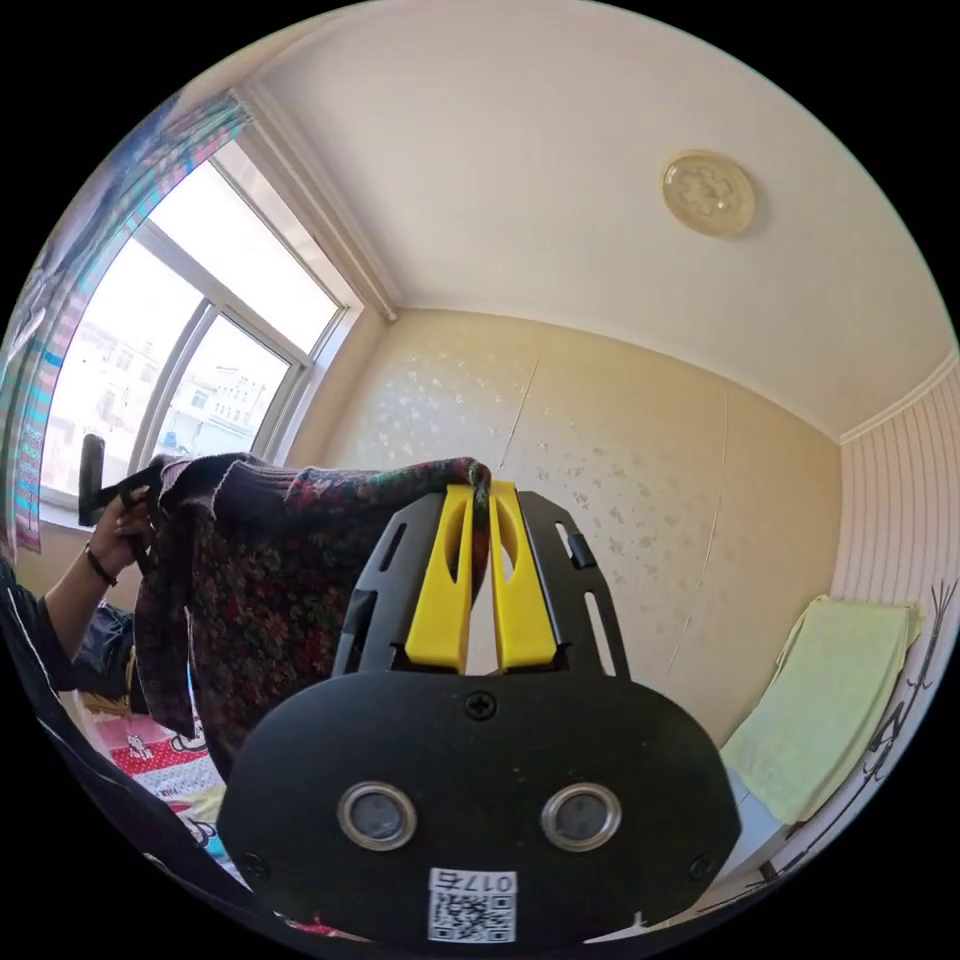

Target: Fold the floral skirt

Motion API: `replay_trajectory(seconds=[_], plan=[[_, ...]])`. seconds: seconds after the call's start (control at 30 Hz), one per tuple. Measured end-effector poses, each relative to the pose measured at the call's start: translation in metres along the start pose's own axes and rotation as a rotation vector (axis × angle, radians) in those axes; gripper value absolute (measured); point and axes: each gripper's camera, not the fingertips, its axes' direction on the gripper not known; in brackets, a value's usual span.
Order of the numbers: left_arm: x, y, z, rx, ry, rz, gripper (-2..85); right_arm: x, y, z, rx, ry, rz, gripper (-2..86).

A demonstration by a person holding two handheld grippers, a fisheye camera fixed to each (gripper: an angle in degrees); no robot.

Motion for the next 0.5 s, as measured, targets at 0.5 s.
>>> replay_trajectory(seconds=[0.5], plan=[[0.112,-0.242,-0.037,0.213,0.041,0.184,-0.2,-0.002,-0.198,-0.015,0.172,0.073,-0.293,2.7]])
